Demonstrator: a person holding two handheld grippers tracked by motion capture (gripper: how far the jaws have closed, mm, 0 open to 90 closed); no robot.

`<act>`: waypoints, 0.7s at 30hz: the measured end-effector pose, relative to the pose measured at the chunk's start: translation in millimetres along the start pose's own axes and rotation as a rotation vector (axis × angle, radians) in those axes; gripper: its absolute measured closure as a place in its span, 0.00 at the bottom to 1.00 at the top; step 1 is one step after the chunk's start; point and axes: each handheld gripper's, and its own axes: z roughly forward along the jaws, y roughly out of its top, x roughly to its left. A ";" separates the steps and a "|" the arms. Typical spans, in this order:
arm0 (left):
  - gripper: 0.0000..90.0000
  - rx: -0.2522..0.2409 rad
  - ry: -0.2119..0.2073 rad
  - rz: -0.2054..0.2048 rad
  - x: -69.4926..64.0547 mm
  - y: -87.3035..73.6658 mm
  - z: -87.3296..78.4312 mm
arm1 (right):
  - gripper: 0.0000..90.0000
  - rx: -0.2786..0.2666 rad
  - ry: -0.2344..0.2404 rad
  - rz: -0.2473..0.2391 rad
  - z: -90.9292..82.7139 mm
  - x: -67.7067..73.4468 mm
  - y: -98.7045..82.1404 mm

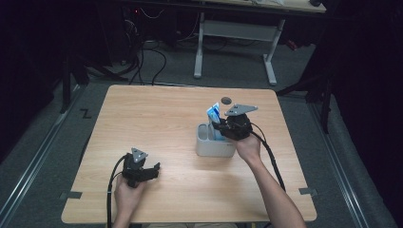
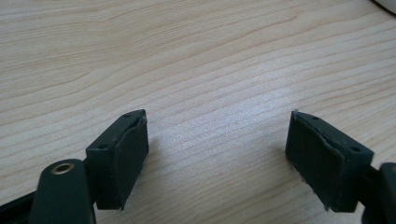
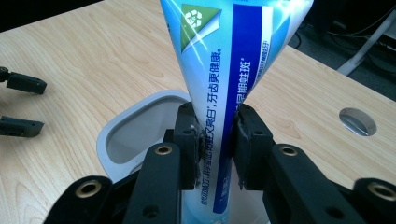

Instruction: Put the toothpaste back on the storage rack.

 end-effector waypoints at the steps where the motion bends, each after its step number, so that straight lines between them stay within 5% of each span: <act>1: 0.24 -0.002 0.000 -0.002 -0.1 0.0 0.1 | 0.81 0.002 0.000 0.000 0.7 0.3 -1.3; 17: 0.24 -0.002 0.001 -0.002 -0.1 0.0 0.1 | 0.76 0.014 0.007 -0.010 5.5 7.9 -5.4; 21: 0.24 -0.002 0.001 -0.002 -0.1 0.0 0.1 | 0.67 0.005 0.023 0.017 3.2 7.8 -4.8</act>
